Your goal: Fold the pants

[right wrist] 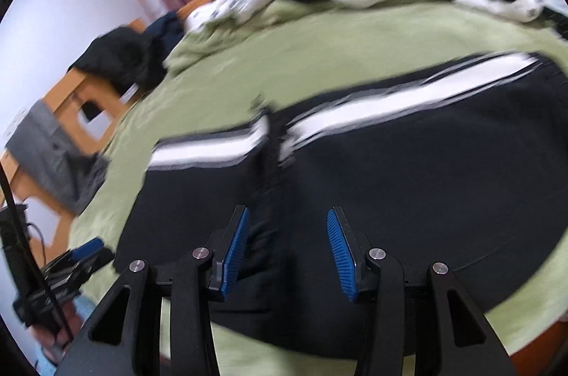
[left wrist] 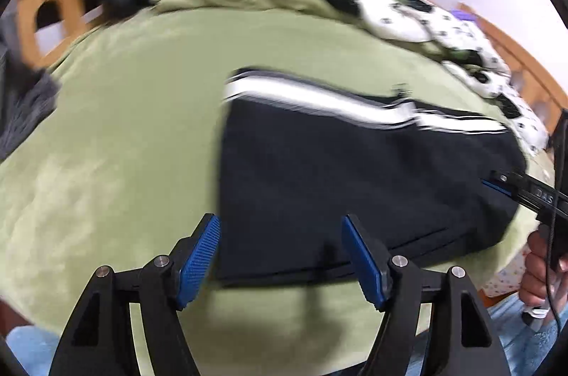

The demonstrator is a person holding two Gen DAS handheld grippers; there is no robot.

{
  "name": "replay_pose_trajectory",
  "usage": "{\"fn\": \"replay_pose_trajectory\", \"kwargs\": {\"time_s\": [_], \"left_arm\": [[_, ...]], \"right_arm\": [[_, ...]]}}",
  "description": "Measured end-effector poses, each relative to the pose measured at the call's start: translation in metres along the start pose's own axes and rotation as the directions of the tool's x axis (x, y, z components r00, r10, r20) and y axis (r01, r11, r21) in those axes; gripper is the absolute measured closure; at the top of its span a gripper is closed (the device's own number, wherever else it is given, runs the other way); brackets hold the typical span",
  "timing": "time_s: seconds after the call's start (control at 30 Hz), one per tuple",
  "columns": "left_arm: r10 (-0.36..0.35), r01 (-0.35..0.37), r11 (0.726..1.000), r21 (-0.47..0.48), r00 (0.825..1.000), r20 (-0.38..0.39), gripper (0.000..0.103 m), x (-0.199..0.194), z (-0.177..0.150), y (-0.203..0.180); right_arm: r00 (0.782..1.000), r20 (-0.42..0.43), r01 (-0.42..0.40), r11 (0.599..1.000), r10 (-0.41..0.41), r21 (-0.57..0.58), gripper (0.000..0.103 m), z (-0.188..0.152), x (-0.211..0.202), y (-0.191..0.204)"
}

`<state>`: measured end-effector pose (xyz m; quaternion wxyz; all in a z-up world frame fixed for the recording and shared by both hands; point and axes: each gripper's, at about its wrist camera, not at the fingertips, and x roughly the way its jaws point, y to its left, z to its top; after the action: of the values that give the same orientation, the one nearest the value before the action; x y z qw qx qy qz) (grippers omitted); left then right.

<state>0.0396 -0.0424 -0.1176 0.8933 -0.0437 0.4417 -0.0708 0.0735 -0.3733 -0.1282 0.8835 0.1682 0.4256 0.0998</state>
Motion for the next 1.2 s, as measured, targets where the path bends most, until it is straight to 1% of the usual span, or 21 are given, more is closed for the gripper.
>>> {"fn": "replay_pose_trajectory", "kwargs": {"time_s": [0.07, 0.13, 0.17, 0.23, 0.27, 0.3, 0.37, 0.43, 0.47, 0.53, 0.63, 0.67, 0.73, 0.83, 0.9, 0.97, 1.0, 1.03, 1.1, 1.17, 1.2], "left_arm": [[-0.001, 0.000, 0.999, -0.040, 1.000, -0.024, 0.034, 0.001, -0.010, 0.025], [-0.013, 0.007, 0.996, -0.090, 0.998, -0.068, 0.034, 0.007, -0.021, 0.048], [-0.023, 0.014, 0.995, -0.103, 0.996, -0.084, 0.034, 0.008, -0.026, 0.054], [-0.053, 0.040, 0.992, -0.121, 0.992, -0.113, 0.034, 0.011, -0.030, 0.064], [-0.073, 0.060, 0.991, -0.119, 0.991, -0.112, 0.034, 0.011, -0.031, 0.066], [-0.092, 0.080, 0.991, -0.109, 0.990, -0.106, 0.034, 0.009, -0.033, 0.067], [-0.087, 0.080, 0.994, -0.075, 0.992, -0.089, 0.034, 0.008, -0.035, 0.066], [-0.054, 0.051, 0.998, -0.036, 0.995, -0.088, 0.034, 0.012, -0.036, 0.061], [-0.045, 0.043, 0.999, -0.031, 0.995, -0.092, 0.034, 0.015, -0.034, 0.060], [-0.037, 0.035, 0.999, -0.024, 0.994, -0.103, 0.034, 0.018, -0.034, 0.057], [-0.038, 0.036, 0.999, -0.015, 0.995, -0.096, 0.034, 0.020, -0.033, 0.056], [-0.036, 0.036, 0.999, -0.009, 0.994, -0.102, 0.034, 0.022, -0.033, 0.055], [-0.015, 0.015, 1.000, -0.005, 0.995, -0.103, 0.034, 0.026, -0.033, 0.053], [-0.003, 0.002, 1.000, -0.006, 0.996, -0.090, 0.034, 0.027, -0.031, 0.048], [-0.010, 0.009, 1.000, -0.012, 0.997, -0.081, 0.034, 0.026, -0.030, 0.049], [-0.017, 0.015, 1.000, -0.024, 0.997, -0.076, 0.034, 0.027, -0.030, 0.049], [-0.022, 0.020, 0.999, -0.033, 0.997, -0.072, 0.034, 0.027, -0.029, 0.049], [-0.026, 0.023, 0.999, -0.039, 0.997, -0.069, 0.034, 0.027, -0.029, 0.050], [-0.034, 0.031, 0.999, -0.045, 0.998, -0.061, 0.034, 0.027, -0.028, 0.049], [-0.045, 0.043, 0.998, -0.045, 0.998, -0.052, 0.034, 0.025, -0.028, 0.048], [-0.054, 0.051, 0.998, -0.045, 0.997, -0.047, 0.034, 0.024, -0.028, 0.049]], "right_arm": [[0.999, -0.027, 0.031, 0.999, -0.031, -0.025, 0.057, -0.007, 0.015, 0.014], [0.997, -0.063, 0.045, 0.997, -0.049, -0.065, 0.078, -0.012, 0.029, 0.026], [0.995, -0.056, 0.081, 0.992, -0.086, -0.092, 0.083, -0.014, 0.030, 0.030], [0.999, -0.001, 0.036, 0.996, -0.037, -0.086, 0.086, -0.013, 0.013, 0.030], [0.999, 0.030, -0.012, 0.999, 0.014, -0.046, 0.086, -0.013, 0.001, 0.025], [0.999, 0.034, -0.028, 0.999, 0.029, -0.023, 0.086, -0.014, -0.003, 0.021], [1.000, -0.017, -0.018, 1.000, 0.018, 0.000, 0.086, -0.024, 0.004, 0.015], [0.996, -0.088, 0.026, 1.000, -0.027, -0.007, 0.084, -0.034, 0.022, 0.016], [0.994, -0.097, 0.042, 0.999, -0.044, -0.019, 0.083, -0.035, 0.026, 0.017], [0.997, -0.063, 0.040, 0.999, -0.042, -0.027, 0.079, -0.031, 0.022, 0.020], [0.998, -0.021, 0.066, 0.997, -0.066, -0.027, 0.061, -0.017, 0.020, 0.020], [0.996, -0.025, 0.083, 0.996, -0.084, -0.022, 0.059, -0.011, 0.025, 0.018], [0.993, -0.073, 0.093, 0.996, -0.094, -0.012, 0.059, 0.002, 0.042, 0.015], [0.988, -0.137, 0.075, 0.997, -0.070, 0.026, 0.059, 0.020, 0.072, 0.007], [0.987, -0.147, 0.071, 0.997, -0.064, 0.043, 0.058, 0.028, 0.089, 0.004], [0.991, -0.121, 0.063, 0.997, -0.058, 0.036, 0.058, 0.030, 0.095, 0.006], [0.993, -0.112, 0.050, 0.999, -0.048, 0.019, 0.074, 0.029, 0.095, 0.009], [0.994, -0.104, 0.043, 0.999, -0.042, 0.007, 0.083, 0.028, 0.095, 0.010], [0.999, -0.043, 0.022, 1.000, -0.022, 0.007, 0.090, 0.032, 0.081, 0.013], [0.997, 0.049, -0.067, 0.997, 0.064, 0.049, 0.090, 0.038, 0.050, 0.008], [0.995, 0.073, -0.072, 0.996, 0.069, 0.044, 0.090, 0.041, 0.042, 0.006]]}}
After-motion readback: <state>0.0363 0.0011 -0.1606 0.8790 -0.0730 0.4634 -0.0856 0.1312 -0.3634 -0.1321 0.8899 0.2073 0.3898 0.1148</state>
